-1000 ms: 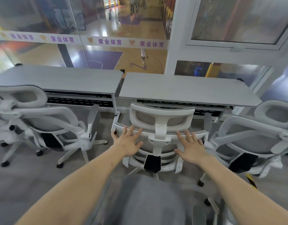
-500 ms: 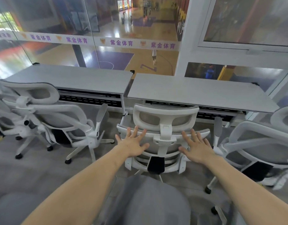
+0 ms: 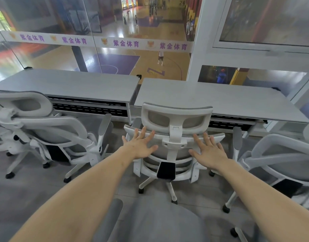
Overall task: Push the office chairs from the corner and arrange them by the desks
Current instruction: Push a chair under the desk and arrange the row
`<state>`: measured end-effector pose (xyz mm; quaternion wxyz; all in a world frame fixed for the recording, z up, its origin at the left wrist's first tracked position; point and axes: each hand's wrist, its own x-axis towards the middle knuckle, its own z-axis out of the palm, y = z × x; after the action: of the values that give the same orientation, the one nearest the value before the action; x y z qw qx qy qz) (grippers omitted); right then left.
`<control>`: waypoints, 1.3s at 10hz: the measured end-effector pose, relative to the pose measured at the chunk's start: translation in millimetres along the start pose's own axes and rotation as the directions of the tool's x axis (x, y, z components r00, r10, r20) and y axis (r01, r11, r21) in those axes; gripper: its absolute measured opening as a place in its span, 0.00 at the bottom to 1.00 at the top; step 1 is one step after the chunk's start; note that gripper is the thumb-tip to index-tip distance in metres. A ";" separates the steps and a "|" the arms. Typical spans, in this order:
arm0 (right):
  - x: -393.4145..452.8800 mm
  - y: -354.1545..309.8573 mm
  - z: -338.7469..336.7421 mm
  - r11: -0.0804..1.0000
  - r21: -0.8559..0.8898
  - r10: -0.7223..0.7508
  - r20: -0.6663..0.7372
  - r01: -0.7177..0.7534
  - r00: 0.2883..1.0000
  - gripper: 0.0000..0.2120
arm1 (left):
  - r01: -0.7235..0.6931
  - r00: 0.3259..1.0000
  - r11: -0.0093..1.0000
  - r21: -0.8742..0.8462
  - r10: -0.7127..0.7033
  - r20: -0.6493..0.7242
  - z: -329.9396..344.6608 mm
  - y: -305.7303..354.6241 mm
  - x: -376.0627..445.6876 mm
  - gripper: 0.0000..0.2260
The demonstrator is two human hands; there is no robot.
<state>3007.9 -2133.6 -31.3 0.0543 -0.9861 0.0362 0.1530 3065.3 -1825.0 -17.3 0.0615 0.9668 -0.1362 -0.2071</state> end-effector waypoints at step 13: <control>16.9 -9.8 -6.9 1.000 0.018 0.021 -0.030 -0.020 0.999 0.39 | 0.002 1.000 0.967 0.253 -0.004 0.008 -21.3 -0.8 25.4 0.35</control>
<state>3026.9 -2125.6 -29.1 0.0608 -0.9874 0.0484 0.1382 3096.7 -1830.3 -7.9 -0.0634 0.9662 -0.1602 -0.1920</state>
